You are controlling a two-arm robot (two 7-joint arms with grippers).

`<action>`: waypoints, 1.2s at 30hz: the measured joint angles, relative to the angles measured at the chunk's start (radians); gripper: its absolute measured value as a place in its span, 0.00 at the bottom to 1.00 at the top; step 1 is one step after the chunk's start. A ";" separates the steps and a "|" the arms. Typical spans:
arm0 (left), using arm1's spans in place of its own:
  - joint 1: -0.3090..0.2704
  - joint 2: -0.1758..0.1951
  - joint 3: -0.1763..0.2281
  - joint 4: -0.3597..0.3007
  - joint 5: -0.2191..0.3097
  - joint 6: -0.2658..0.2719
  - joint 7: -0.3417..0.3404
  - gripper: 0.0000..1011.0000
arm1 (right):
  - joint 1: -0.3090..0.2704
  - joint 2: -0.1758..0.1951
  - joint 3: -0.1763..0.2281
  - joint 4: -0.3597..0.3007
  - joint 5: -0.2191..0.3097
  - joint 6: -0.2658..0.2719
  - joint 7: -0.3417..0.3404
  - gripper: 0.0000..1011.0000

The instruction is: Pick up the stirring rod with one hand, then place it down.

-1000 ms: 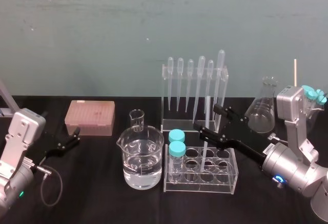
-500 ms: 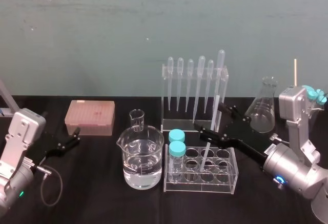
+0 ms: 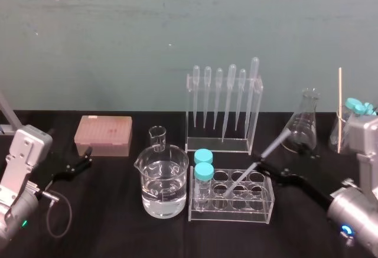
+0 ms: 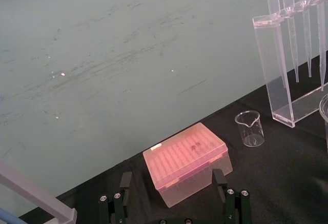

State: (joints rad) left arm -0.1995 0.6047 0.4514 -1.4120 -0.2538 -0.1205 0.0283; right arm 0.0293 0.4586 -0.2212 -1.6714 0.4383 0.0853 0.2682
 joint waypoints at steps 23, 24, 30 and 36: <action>0.000 0.000 0.000 0.000 0.000 0.000 0.000 0.99 | 0.039 -0.112 0.105 0.095 -0.127 0.013 -0.208 0.99; 0.000 0.000 0.000 0.000 0.000 0.000 0.000 0.99 | 0.040 -0.116 0.107 0.099 -0.131 0.017 -0.208 0.99; 0.000 0.000 0.000 0.000 0.000 0.000 0.000 0.99 | 0.044 -0.129 0.114 0.106 -0.145 0.026 -0.206 0.99; 0.000 0.000 0.000 0.000 0.000 0.000 0.000 0.99 | 0.046 -0.136 0.118 0.110 -0.163 0.032 -0.202 0.99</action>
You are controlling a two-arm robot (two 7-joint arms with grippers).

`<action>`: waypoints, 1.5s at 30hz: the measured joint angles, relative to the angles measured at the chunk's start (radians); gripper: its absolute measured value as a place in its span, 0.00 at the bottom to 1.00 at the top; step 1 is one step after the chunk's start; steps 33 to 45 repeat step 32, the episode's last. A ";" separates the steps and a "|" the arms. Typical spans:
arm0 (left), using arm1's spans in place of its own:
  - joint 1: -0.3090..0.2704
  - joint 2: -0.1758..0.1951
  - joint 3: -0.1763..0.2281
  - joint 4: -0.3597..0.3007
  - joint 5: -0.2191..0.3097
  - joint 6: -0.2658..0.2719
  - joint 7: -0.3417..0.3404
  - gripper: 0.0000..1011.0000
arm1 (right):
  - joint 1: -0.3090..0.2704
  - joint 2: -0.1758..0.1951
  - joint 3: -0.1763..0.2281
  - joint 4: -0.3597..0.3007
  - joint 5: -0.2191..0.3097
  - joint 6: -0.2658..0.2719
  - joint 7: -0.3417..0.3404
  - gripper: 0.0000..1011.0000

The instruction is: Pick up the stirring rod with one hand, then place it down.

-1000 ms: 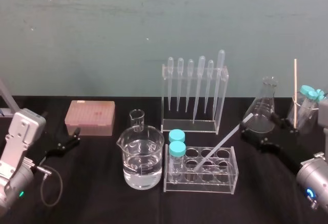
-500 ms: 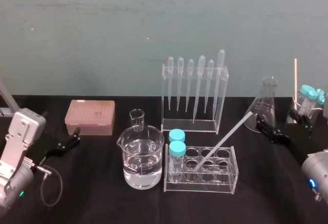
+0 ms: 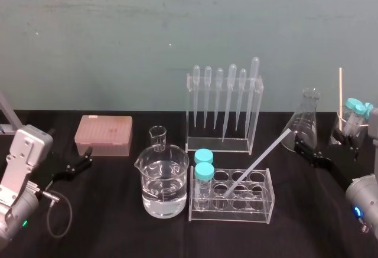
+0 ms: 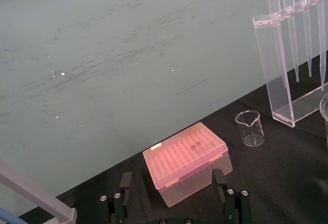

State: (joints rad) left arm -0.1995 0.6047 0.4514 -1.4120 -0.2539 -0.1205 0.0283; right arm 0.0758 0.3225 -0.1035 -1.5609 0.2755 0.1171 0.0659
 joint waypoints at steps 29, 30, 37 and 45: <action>0.000 0.000 0.000 0.000 0.000 0.000 0.000 0.99 | -0.001 0.002 -0.002 -0.001 0.005 -0.001 0.003 0.99; 0.000 0.000 0.000 0.000 0.000 0.000 0.000 0.99 | -0.001 0.002 -0.002 -0.001 0.005 -0.001 0.003 0.99; 0.000 0.000 0.000 0.000 0.000 0.000 0.000 0.99 | -0.001 0.002 -0.002 -0.001 0.006 -0.001 0.003 0.99; 0.000 0.000 0.000 0.000 0.000 0.000 0.000 0.99 | -0.001 0.002 -0.002 -0.001 0.006 -0.001 0.003 0.99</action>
